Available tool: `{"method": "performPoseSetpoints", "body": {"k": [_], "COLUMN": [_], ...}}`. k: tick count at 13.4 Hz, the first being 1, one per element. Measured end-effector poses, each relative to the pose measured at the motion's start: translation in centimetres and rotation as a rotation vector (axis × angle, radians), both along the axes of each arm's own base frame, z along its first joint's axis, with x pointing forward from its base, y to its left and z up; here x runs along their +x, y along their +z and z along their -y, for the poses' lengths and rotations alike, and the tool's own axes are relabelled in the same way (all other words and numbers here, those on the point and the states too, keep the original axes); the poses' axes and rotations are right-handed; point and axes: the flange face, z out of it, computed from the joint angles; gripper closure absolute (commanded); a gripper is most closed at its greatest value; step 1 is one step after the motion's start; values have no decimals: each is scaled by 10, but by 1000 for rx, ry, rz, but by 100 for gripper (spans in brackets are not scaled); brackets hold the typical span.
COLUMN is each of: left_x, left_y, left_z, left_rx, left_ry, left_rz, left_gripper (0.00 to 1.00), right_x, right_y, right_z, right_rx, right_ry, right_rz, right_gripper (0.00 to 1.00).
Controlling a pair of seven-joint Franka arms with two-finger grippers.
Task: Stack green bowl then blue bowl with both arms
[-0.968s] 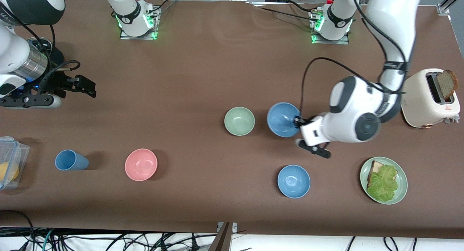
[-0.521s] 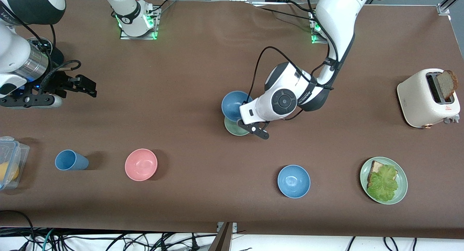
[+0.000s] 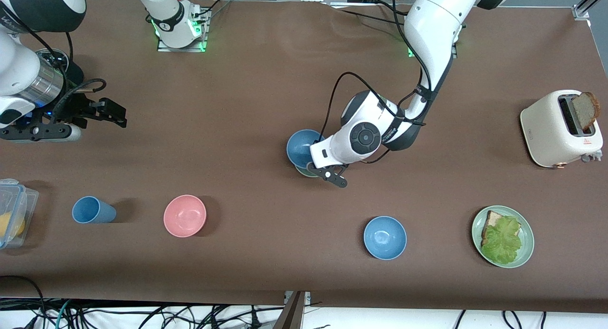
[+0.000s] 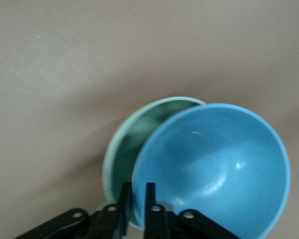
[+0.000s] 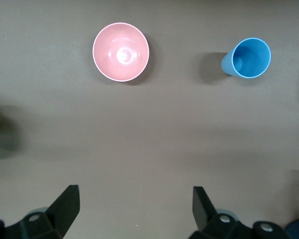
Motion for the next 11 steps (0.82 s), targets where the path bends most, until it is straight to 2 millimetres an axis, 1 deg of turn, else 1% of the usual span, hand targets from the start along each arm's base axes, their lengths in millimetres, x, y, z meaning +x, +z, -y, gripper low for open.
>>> {"method": "performPoseSetpoints", "body": {"k": [1, 2, 4, 6, 8, 11], "left_x": [8, 19, 44, 57, 66, 80], "left_y": [4, 10, 27, 49, 77, 132], "left_z": [-7, -20, -55, -86, -119, -173], "left_rx": [-4, -9, -20, -15, 21, 123], "left_ry": [11, 27, 65, 86, 89, 106], "left_rz": [14, 29, 53, 43, 47, 137], "left_gripper": [0, 0, 0, 0, 0, 0], "right_x": [0, 0, 0, 0, 0, 0], "right_y": [0, 0, 0, 0, 0, 0], "right_z": [0, 0, 0, 0, 0, 0], "right_rx": [0, 0, 0, 0, 0, 0], "right_ry": [0, 0, 0, 0, 0, 0], "right_rz": [0, 0, 0, 0, 0, -1], "right_gripper": [0, 0, 0, 0, 0, 0]}}
